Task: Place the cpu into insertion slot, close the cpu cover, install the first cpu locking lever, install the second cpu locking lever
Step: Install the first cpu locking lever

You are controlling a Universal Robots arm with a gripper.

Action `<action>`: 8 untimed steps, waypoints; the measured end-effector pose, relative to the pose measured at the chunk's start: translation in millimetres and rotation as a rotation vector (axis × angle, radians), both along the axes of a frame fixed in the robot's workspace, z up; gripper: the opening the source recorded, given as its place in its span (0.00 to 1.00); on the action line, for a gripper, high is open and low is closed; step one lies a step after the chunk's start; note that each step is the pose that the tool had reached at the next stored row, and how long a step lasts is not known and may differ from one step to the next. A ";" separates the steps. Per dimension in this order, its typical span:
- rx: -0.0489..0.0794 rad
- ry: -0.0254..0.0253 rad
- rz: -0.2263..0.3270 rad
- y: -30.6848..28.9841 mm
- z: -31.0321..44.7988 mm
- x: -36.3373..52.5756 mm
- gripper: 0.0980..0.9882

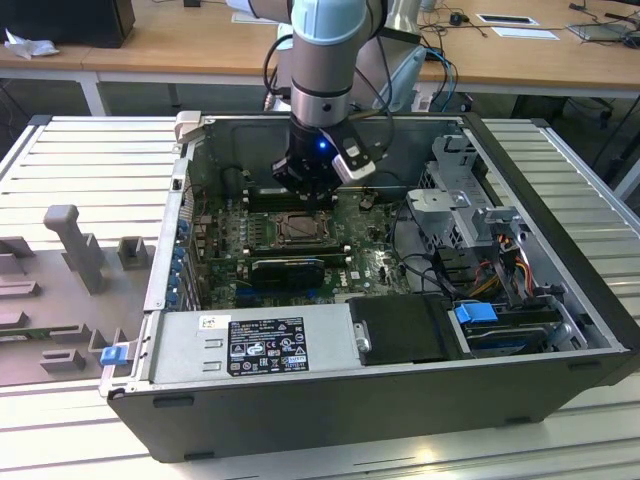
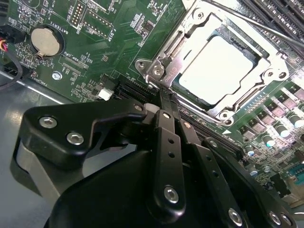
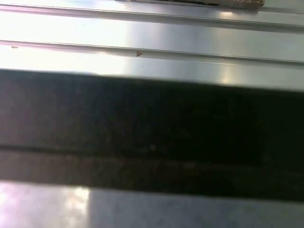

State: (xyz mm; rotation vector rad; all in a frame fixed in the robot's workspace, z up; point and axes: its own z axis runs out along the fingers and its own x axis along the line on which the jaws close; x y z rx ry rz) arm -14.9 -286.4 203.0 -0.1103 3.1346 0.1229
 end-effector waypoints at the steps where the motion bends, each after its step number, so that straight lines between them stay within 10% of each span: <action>1: 0.000 -0.0001 0.000 -0.1 -0.3 0.0 0.01; 8: 0.004 0.0001 0.000 -0.3 -1.9 0.0 0.01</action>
